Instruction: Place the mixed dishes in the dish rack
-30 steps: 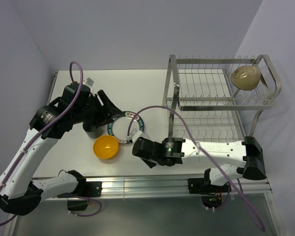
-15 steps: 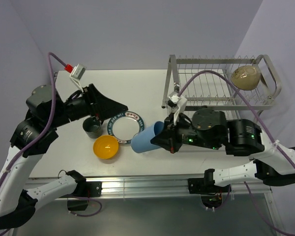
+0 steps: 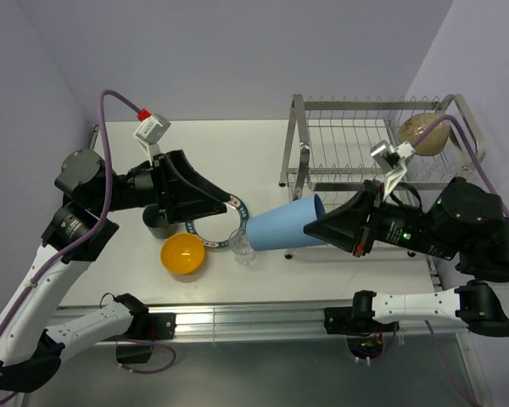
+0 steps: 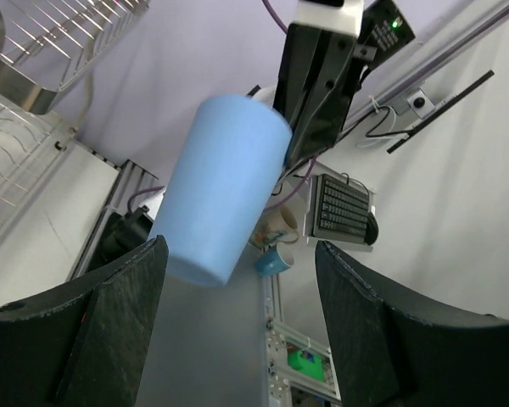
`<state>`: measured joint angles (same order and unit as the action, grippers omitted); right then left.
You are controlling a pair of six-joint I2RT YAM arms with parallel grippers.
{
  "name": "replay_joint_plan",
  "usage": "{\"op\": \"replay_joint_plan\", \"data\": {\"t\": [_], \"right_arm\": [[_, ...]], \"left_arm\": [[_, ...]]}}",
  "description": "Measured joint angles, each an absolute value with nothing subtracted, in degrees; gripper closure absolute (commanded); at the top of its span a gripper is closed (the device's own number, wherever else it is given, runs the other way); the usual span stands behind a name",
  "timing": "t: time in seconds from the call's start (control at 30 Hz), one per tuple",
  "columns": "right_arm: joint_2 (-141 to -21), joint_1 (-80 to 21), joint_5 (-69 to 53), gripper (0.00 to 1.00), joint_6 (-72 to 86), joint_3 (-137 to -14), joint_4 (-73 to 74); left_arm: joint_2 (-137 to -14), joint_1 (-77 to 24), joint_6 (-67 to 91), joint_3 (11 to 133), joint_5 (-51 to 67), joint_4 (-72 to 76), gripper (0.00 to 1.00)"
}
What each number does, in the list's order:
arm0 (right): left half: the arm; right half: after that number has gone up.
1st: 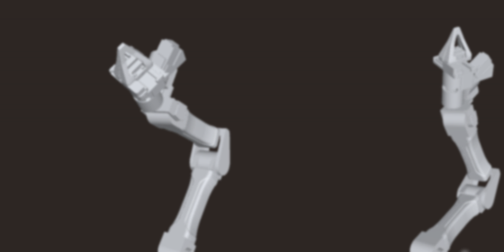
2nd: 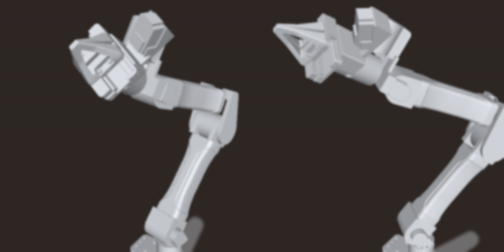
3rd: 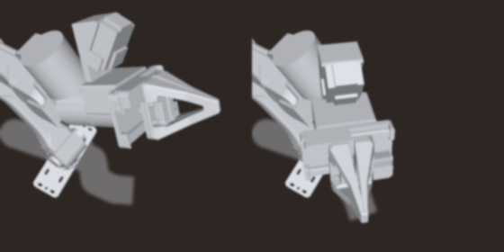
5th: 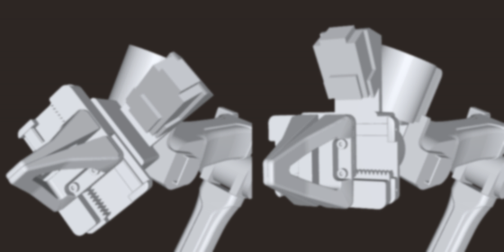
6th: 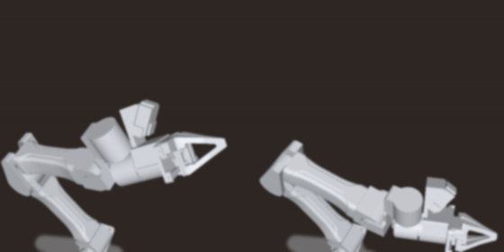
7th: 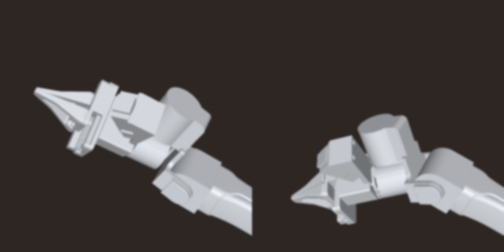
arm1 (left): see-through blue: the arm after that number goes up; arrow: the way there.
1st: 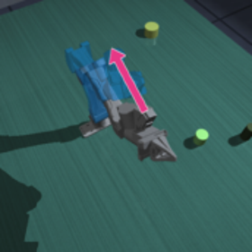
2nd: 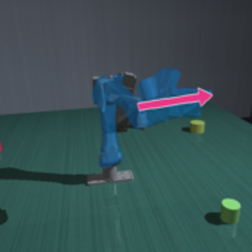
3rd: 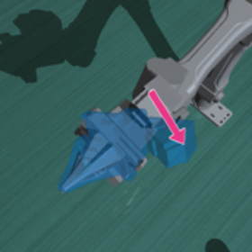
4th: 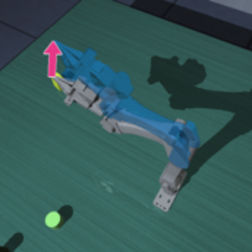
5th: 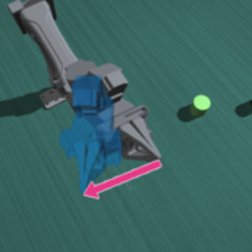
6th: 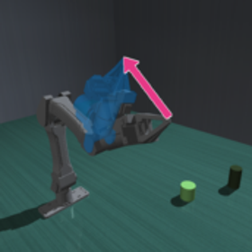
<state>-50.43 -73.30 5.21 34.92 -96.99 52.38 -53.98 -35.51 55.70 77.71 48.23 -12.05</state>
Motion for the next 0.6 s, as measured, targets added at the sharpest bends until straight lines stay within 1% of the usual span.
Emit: {"op": "replay_joint_plan", "data": {"t": [0.27,0.6], "right_arm": [[-53.43,-68.93,1.72,1.0,34.85,-100.12,47.18],[-54.46,-61.47,-7.11,1.0,35.22,-101.69,46.59]], "left_arm": [[-55.18,-38.87,56.77,76.71,49.69,-8.29,0.24],[-55.64,-41.8,55.09,76.6,45.12,-8.32,0.24]]}}
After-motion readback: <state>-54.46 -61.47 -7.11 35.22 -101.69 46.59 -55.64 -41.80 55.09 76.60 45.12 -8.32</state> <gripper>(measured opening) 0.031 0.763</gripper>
